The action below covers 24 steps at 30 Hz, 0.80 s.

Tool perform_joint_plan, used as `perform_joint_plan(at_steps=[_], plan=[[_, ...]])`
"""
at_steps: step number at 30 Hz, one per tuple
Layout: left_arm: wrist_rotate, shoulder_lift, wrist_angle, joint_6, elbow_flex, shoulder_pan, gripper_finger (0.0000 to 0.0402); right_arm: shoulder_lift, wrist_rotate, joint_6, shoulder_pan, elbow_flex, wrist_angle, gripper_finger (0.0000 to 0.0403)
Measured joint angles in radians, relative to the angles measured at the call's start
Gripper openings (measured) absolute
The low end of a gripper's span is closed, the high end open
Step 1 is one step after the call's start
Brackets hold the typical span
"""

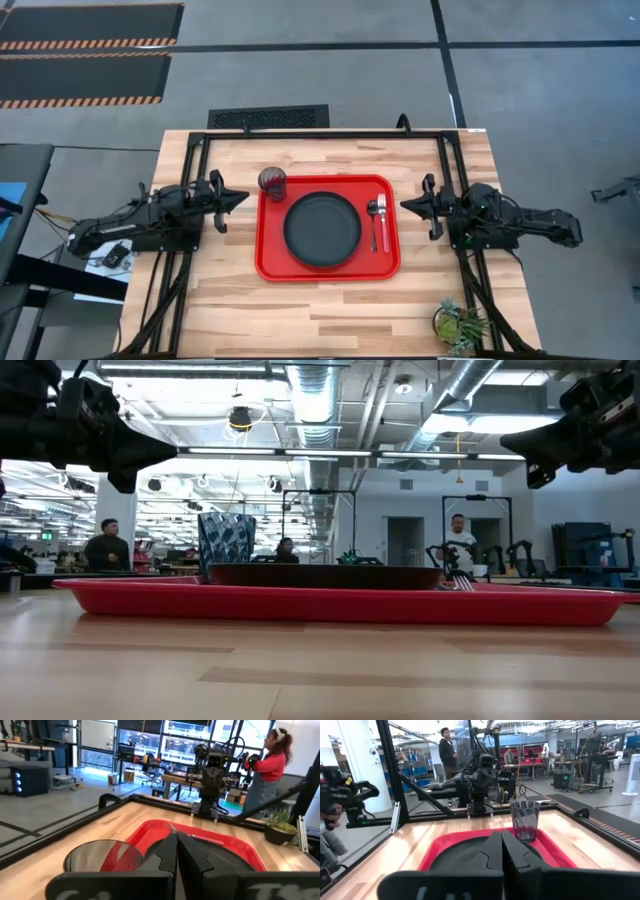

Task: Pick and place plate/cup/fork/spoon on tray
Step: Return to Home Position

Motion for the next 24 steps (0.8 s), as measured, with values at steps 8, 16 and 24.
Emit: perform_joint_plan(at_steps=[8, 16, 24], plan=[[0.024, 0.000, 0.001, 0.028, 0.000, 0.081, 0.0000, 0.000, 0.024, 0.001, 0.000, 0.000, -0.010, 0.0015], [-0.080, 0.000, 0.013, 0.022, -0.001, 0.082, 0.0000, 0.007, 0.082, 0.032, 0.000, -0.001, -0.059, 0.0023], [-0.090, 0.000, 0.015, 0.014, -0.001, 0.081, 0.0000, 0.013, 0.083, 0.069, 0.000, -0.001, -0.066, 0.0023]])
